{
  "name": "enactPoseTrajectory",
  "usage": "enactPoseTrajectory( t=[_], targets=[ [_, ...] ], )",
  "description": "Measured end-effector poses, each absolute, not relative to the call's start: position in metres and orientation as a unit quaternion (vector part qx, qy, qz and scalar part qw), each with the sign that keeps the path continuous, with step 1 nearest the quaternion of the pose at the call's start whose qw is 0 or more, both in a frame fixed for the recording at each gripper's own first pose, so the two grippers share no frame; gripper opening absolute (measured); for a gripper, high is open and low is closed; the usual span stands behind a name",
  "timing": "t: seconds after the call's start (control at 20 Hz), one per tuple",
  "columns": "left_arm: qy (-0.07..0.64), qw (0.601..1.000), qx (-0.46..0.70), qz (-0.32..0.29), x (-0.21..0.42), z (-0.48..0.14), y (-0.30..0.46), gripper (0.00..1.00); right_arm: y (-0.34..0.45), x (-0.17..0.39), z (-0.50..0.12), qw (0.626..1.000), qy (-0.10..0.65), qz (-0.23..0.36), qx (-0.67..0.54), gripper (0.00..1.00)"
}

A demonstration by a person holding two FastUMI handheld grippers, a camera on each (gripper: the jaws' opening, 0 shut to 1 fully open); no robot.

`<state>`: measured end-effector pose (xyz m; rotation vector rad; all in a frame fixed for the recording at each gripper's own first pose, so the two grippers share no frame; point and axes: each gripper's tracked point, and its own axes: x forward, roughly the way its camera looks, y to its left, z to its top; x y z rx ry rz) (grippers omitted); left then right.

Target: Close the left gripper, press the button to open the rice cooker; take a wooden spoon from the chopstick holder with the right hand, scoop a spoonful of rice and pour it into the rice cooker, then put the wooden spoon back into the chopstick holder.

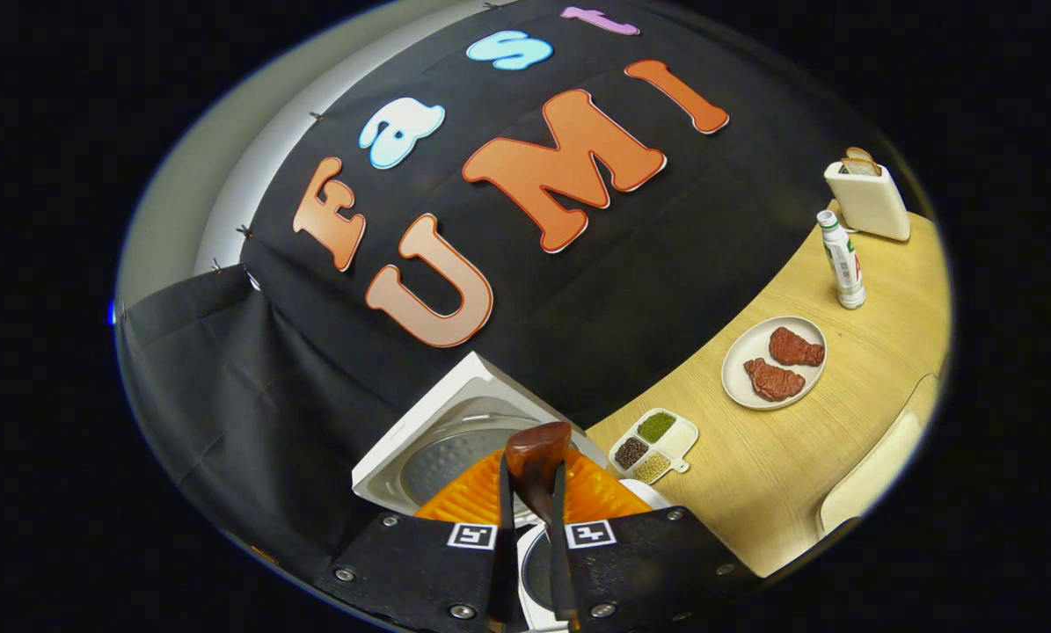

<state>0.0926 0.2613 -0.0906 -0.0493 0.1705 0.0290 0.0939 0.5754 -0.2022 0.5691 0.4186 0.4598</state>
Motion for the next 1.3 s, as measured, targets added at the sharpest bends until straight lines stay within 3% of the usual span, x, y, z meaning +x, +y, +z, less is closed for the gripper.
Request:
enactPoseTrajectory(
  t=[0.55,1.3],
  targets=[
    [0.087,0.996,-0.026,0.020,0.095,-0.095,0.266,0.99,0.597,0.083,-0.196,0.937,0.171,0.253,0.170,0.14],
    [0.086,0.995,-0.030,0.029,0.093,-0.098,0.267,0.99,0.630,0.059,-0.190,0.941,0.132,0.306,0.054,0.14]
  ],
)
